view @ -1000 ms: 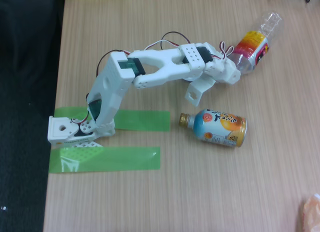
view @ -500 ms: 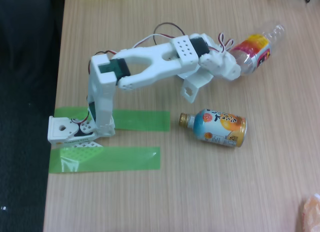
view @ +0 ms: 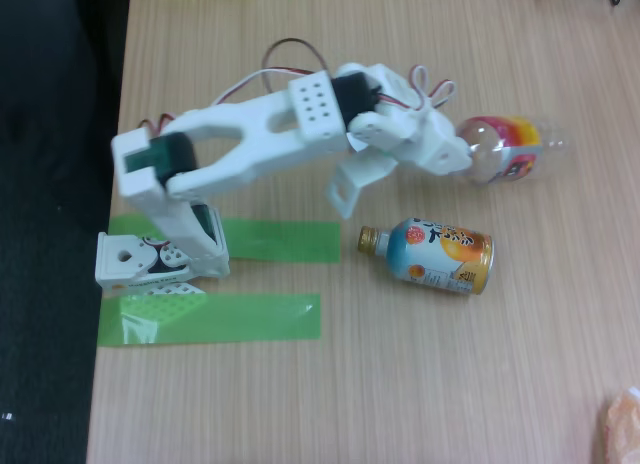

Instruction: Pick up the plastic bottle and stand it up on the white place

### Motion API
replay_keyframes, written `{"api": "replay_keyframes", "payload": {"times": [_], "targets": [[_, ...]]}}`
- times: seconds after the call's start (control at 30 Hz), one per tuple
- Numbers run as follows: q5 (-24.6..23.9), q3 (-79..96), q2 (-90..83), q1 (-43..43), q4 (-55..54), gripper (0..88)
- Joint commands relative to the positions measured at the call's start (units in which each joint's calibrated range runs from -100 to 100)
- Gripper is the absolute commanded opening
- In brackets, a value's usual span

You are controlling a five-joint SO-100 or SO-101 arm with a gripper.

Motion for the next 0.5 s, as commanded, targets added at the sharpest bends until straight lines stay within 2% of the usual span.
{"api": "replay_keyframes", "payload": {"times": [0.0,0.23,0.47], "targets": [[-0.4,5.8,-10.7,-0.6,1.0,15.4],[-6.6,17.2,-24.2,-6.8,0.3,15.4],[-7.7,22.6,-33.1,-11.5,0.1,15.4]]}}
